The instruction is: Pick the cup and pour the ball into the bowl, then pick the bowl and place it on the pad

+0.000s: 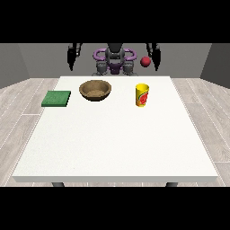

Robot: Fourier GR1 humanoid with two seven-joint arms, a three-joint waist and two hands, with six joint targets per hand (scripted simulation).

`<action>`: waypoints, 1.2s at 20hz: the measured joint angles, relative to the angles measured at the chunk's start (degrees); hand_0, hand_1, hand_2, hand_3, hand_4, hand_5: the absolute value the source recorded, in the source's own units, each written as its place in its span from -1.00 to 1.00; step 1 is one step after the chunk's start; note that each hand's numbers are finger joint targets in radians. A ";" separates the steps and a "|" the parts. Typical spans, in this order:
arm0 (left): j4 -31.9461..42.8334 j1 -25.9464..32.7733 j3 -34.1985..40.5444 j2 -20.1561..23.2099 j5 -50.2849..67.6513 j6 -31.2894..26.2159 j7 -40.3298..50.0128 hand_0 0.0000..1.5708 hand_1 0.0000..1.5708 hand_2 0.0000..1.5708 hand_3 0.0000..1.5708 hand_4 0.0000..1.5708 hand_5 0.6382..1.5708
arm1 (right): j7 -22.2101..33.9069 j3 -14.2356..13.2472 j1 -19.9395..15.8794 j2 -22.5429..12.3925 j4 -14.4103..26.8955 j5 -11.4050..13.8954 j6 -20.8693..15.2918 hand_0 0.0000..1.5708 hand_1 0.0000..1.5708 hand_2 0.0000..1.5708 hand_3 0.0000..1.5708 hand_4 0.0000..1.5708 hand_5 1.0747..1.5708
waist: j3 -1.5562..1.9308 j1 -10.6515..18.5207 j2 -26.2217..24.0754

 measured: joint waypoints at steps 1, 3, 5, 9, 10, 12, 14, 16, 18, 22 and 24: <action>-0.65 -0.07 0.06 0.27 0.03 -0.04 0.49 -1.00 -1.00 -1.00 -1.00 -1.00 0.78 | 0.48 -0.12 -0.09 -0.30 -0.61 -0.07 0.06 -1.00 -1.00 -1.00 -1.00 -0.85 0.97 | 0.07 -0.03 -1.85; -2.04 -0.25 0.22 0.80 0.15 -0.12 1.61 -1.00 -1.00 -1.00 -1.00 -1.00 0.78 | 1.55 -0.32 -0.37 -0.92 -2.04 -0.23 0.22 -1.00 -1.00 -1.00 -1.00 -0.85 0.97 | 0.13 -0.05 -5.59; -3.33 -0.44 0.42 1.42 0.26 -0.20 2.90 -1.00 -1.00 -1.00 -1.00 -1.00 0.78 | 2.83 -0.55 -0.65 -1.54 -3.37 -0.47 0.39 -1.00 -1.00 -1.00 -1.00 -0.85 0.97 | 0.19 -0.09 -9.11; -3.89 1.73 -0.67 -1.78 0.16 2.48 -1.58 -1.00 -1.00 -1.00 -1.00 -1.00 0.79 | -3.48 -3.62 4.54 -0.93 -0.98 -6.35 4.36 -1.00 -1.00 -1.00 -1.00 -1.00 0.98 | 0.40 -1.05 -8.94; -3.90 1.95 -0.87 -2.57 0.33 2.75 -3.24 -1.00 -1.00 -1.00 -1.00 -1.00 0.79 | -6.00 -5.12 5.38 -1.34 0.50 -7.98 5.91 -1.00 -1.00 -1.00 -1.00 -1.00 0.97 | 0.43 -1.00 -7.81; -3.56 1.96 -0.67 -3.43 0.94 2.78 -6.18 -1.00 -1.00 -1.00 -1.00 -1.00 0.79 | -10.08 -7.19 5.92 -2.11 3.17 -10.22 8.87 -1.00 -1.00 -1.00 -1.00 -1.00 0.95 | 0.45 -0.80 -5.61; -2.61 1.36 -1.17 -4.20 0.73 3.54 -8.75 -1.00 -1.00 -1.00 -1.00 -1.00 0.79 | -13.40 -8.48 5.45 -2.20 5.42 -11.29 10.64 -1.00 -1.00 -1.00 -1.00 -0.90 0.96 | 0.45 -0.87 -3.65; -0.96 1.18 -1.20 -4.64 0.66 3.53 -12.22 -1.00 -1.00 -1.00 -1.00 -1.00 0.77 | -17.29 -9.41 4.95 -2.39 8.26 -11.43 12.30 -1.00 -1.00 -1.00 -1.00 -0.91 0.97 | 0.45 -0.63 -1.72; 1.68 -0.46 -0.19 -4.71 0.87 3.49 -14.50 -1.00 -1.00 -1.00 -1.00 -1.00 0.76 | -18.91 -9.38 4.25 -2.15 9.58 -11.45 13.46 -1.00 -1.00 -1.00 -1.00 -1.00 0.97 | 0.45 -1.14 -0.46; 6.93 -7.15 2.89 -3.29 0.98 3.66 -17.64 -1.00 -1.00 -1.00 -1.00 -1.00 0.75 | -21.04 -9.59 -0.67 -1.48 11.79 -10.94 12.94 -1.00 -1.00 -1.00 -1.00 -1.00 0.95 | 0.43 -1.77 4.12; 9.55 -9.58 3.78 -2.99 0.81 3.82 -19.56 -1.00 -1.00 -1.00 -1.00 -1.00 0.74 | -23.45 -10.52 -2.72 -1.84 14.64 -10.76 13.25 -1.00 -1.00 -1.00 -1.00 -1.00 0.93 | 0.43 -1.78 6.14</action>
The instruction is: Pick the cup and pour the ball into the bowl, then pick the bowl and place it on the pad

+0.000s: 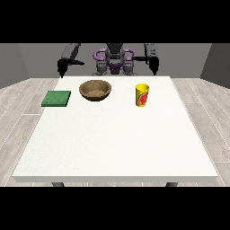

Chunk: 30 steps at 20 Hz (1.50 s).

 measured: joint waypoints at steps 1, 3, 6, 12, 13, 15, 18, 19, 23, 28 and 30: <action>1.59 -1.56 0.71 0.41 0.16 -0.19 -0.98 -1.00 -1.00 -1.00 -1.00 -1.00 0.74 | -0.07 -0.21 -1.47 -0.15 0.69 -0.11 0.02 -1.00 -1.00 -1.00 -1.00 -1.00 0.92 | 0.01 -0.15 1.17; 3.66 -5.24 1.90 1.02 0.11 0.34 -1.94 -1.00 -1.00 -1.00 -1.00 -1.00 0.74 | -2.49 -0.92 -4.05 -0.52 3.15 0.12 0.22 -1.00 -1.00 -1.00 -1.00 -1.00 0.93 | 0.01 -0.36 3.99; 7.92 -8.32 3.80 1.81 0.32 0.56 -5.37 -1.00 -1.00 -1.00 -1.00 -1.00 0.77 | -6.07 -1.30 -5.80 -0.72 6.39 0.25 1.56 -1.00 -1.00 -1.00 -1.00 -1.00 0.91 | 0.00 -1.02 7.01; 18.21 -14.69 8.61 4.71 1.79 0.24 -11.66 -1.00 -1.00 -1.00 -1.00 -1.00 0.67 | -10.60 -1.71 -8.82 -1.65 10.50 0.47 3.92 -1.00 -1.00 -1.00 -1.00 -1.00 0.91 | -0.01 -2.82 11.04; 20.33 -15.58 9.35 5.27 2.11 0.01 -12.48 -1.00 -1.00 -1.00 -1.00 -1.00 0.66 | -10.87 -1.59 -8.98 -1.62 10.88 0.56 4.13 -1.00 -1.00 -1.00 -1.00 -1.00 0.91 | -0.01 -3.12 10.97; 23.37 -17.10 10.60 6.20 2.69 -0.46 -14.67 -1.00 -1.00 -1.00 -1.00 -1.00 0.66 | -12.74 -1.80 -9.53 -2.00 12.08 0.56 5.14 -1.00 -1.00 -1.00 -1.00 -1.00 0.90 | -0.01 -3.67 12.29; 28.52 -18.87 11.98 7.06 3.04 -0.64 -17.96 -1.00 -1.00 -1.00 -1.00 -1.00 0.62 | -13.80 -1.76 -9.73 -2.26 13.13 0.55 6.18 -1.00 -1.00 -1.00 -1.00 -1.00 0.91 | -0.02 -4.54 12.99; 29.37 -19.79 12.30 7.55 3.22 -0.80 -18.31 -1.00 -1.00 -1.00 -1.00 -1.00 0.62 | -14.85 -2.06 -10.14 -2.56 14.34 0.65 6.50 -1.00 -1.00 -1.00 -1.00 -1.00 0.91 | -0.02 -4.51 13.60; 34.07 -22.59 13.14 7.56 3.08 0.41 -21.71 -1.00 -1.00 -1.00 -1.00 -1.00 0.61 | -16.04 -2.76 -12.55 -3.63 16.23 0.43 7.37 -1.00 -1.00 -1.00 -1.00 -1.00 0.91 | -0.01 -5.26 15.95; 37.22 -25.15 14.00 7.70 3.36 1.20 -25.54 -1.00 -1.00 -1.00 -1.00 -1.00 0.76 | -19.71 -3.22 -13.48 -5.33 17.25 0.87 8.29 -1.00 -1.00 -1.00 -1.00 -1.00 0.88 | -0.20 -6.19 18.68; 35.86 -24.64 14.60 7.78 3.77 2.05 -26.69 0.57 0.57 1.00 0.88 0.37 1.00 | -19.42 -3.21 -14.34 -6.25 16.38 0.48 8.79 -1.00 -1.00 -1.00 -1.00 -1.00 0.87 | 0.37 -6.80 19.77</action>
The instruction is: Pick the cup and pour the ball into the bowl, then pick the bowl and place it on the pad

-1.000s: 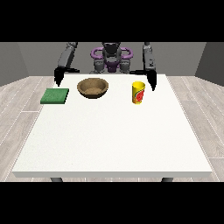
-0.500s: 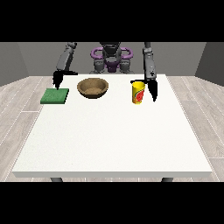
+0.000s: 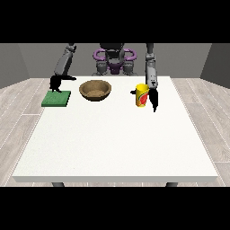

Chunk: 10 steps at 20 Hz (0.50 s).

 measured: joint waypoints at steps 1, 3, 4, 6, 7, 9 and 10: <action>-0.91 0.51 -0.03 0.30 -0.53 1.22 -0.21 0.72 0.72 1.00 1.00 0.42 0.98 | -0.11 0.18 -0.28 -0.32 -0.29 0.01 0.16 -1.00 -1.00 -1.00 -1.00 -1.00 0.89 | 0.16 -0.58 0.29; -2.83 1.70 -0.05 0.27 -1.89 4.61 -1.40 0.75 0.75 1.00 1.00 0.48 0.92 | -0.21 0.06 -1.23 -1.03 -0.40 -0.34 0.32 -1.00 -1.00 -1.00 -1.00 -0.83 0.91 | 0.38 -1.38 1.12; -3.91 2.30 -0.02 0.22 -2.26 5.90 -1.53 0.75 0.75 1.00 1.00 0.49 0.92 | -0.25 -0.44 -1.59 -1.93 0.05 -0.70 0.55 -1.00 -1.00 -0.80 -1.00 -0.90 0.90 | 0.46 -1.72 1.46; -5.60 3.60 0.56 0.16 -2.46 7.78 -2.70 0.74 0.74 1.00 1.00 0.52 0.91 | 0.79 -0.93 -1.86 -3.27 -0.42 -1.65 1.19 -1.00 -1.00 -0.65 -1.00 -0.84 0.91 | 0.86 -2.68 2.20; -6.63 4.37 1.01 0.13 -2.35 8.70 -2.92 0.74 0.74 1.00 1.00 0.53 0.91 | 1.20 -1.10 -1.98 -3.91 -0.72 -1.99 1.46 -1.00 -1.00 -0.68 -1.00 -0.79 0.91 | 1.05 -3.29 2.60; -8.34 5.12 1.33 0.21 -2.56 10.40 -2.74 0.76 0.76 1.00 1.00 0.56 0.92 | 1.92 -1.42 -2.52 -4.97 -0.59 -2.58 1.85 -1.00 -1.00 -0.71 -1.00 -0.77 0.92 | 1.10 -3.92 3.14; -8.10 4.67 1.42 0.66 -3.15 11.69 -1.85 0.76 0.76 1.00 1.00 0.56 0.92 | 2.67 -1.39 -2.87 -5.22 -0.34 -2.79 1.95 -1.00 -1.00 -0.74 -1.00 -0.72 0.92 | 0.94 -4.38 2.97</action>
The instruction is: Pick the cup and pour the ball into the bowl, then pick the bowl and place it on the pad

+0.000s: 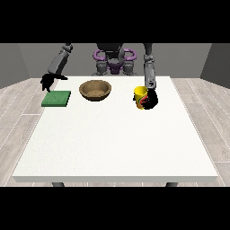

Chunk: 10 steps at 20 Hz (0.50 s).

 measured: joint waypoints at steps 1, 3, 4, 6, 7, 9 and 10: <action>0.20 -0.18 -0.38 0.47 -1.14 1.49 1.30 0.77 0.77 1.00 1.00 0.56 0.92 | 0.37 0.31 0.03 -0.11 0.75 0.19 0.21 -1.00 -1.00 -0.65 -1.00 -0.72 0.93 | -0.21 -0.43 -0.62; 0.45 -0.24 -2.17 0.69 -4.69 5.63 4.61 0.78 0.78 1.00 1.00 0.59 0.91 | 1.49 1.19 -0.21 0.29 2.26 0.62 0.30 -1.00 -1.00 -0.73 -0.85 -0.71 0.93 | -0.53 -1.43 -3.07; 0.63 -0.04 -3.52 0.83 -6.98 7.66 6.26 0.78 0.78 1.00 1.00 0.59 0.91 | 2.40 1.56 -0.51 0.32 2.90 0.70 0.53 -1.00 -1.00 -0.69 -1.00 -0.67 0.93 | -0.65 -1.88 -4.60; 0.91 -0.40 -6.18 1.63 -11.70 11.43 10.38 0.78 0.78 1.00 1.00 0.58 0.92 | 4.02 2.30 -1.50 0.69 4.31 0.96 0.74 -1.00 -1.00 -0.56 -0.75 -0.66 0.92 | -0.81 -2.36 -7.44; 0.97 -0.89 -7.60 1.91 -14.09 13.12 12.33 0.79 0.79 1.00 1.00 0.57 0.95 | 4.21 2.47 -2.22 1.18 5.14 1.10 0.44 -1.00 -1.00 -0.51 -0.56 -0.66 0.93 | -0.87 -2.29 -8.20; 1.58 -1.56 -10.73 2.12 -19.04 15.97 16.54 0.82 0.82 1.00 1.00 0.54 0.97 | 5.15 2.70 -3.65 1.90 6.74 1.32 -0.22 -1.00 -1.00 -0.68 -1.00 -0.60 0.93 | -0.95 -2.06 -10.11; 1.91 -2.07 -12.20 2.43 -21.55 17.14 18.62 0.83 0.83 1.00 1.00 0.54 0.98 | 5.59 2.57 -4.57 1.98 7.57 1.19 -0.32 -1.00 -1.00 -0.76 -1.00 -0.63 0.91 | -0.98 -1.87 -10.74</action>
